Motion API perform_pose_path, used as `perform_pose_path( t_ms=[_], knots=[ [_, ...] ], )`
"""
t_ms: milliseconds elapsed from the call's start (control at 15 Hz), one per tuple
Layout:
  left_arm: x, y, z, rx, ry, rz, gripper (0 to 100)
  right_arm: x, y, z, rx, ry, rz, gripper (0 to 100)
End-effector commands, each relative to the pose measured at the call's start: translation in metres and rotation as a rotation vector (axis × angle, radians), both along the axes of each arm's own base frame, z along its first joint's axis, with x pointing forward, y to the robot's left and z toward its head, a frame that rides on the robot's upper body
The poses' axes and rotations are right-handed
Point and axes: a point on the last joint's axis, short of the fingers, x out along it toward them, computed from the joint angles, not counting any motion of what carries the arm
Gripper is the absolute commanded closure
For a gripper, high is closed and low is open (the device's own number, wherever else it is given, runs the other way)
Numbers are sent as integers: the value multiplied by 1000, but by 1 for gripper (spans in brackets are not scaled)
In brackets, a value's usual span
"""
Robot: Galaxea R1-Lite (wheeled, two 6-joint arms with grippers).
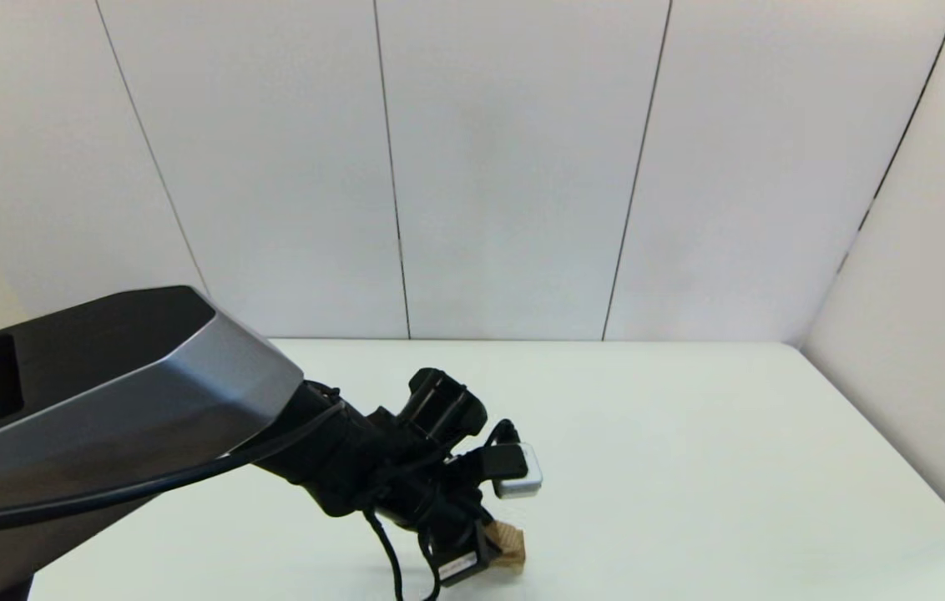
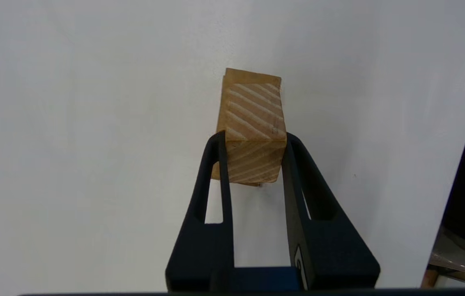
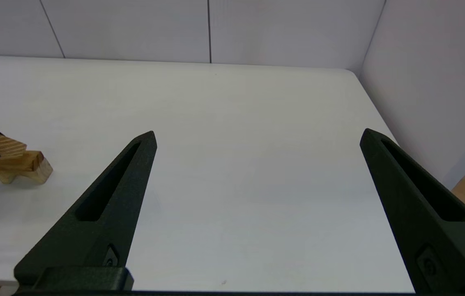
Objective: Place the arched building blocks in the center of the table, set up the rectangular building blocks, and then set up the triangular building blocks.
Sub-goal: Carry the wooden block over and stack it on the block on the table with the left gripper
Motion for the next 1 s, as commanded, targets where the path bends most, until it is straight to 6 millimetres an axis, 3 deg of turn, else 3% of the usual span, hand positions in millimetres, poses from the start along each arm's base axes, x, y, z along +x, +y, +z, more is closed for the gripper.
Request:
perform_pose_path(
  t_ms=[67,1000],
  knots=[
    [4,-3,-7,6,3,-13,100,0,0,0,-1,0,0,0],
    [6,0,-11,9,9,-28,100,0,0,0,-1,0,0,0]
  ],
)
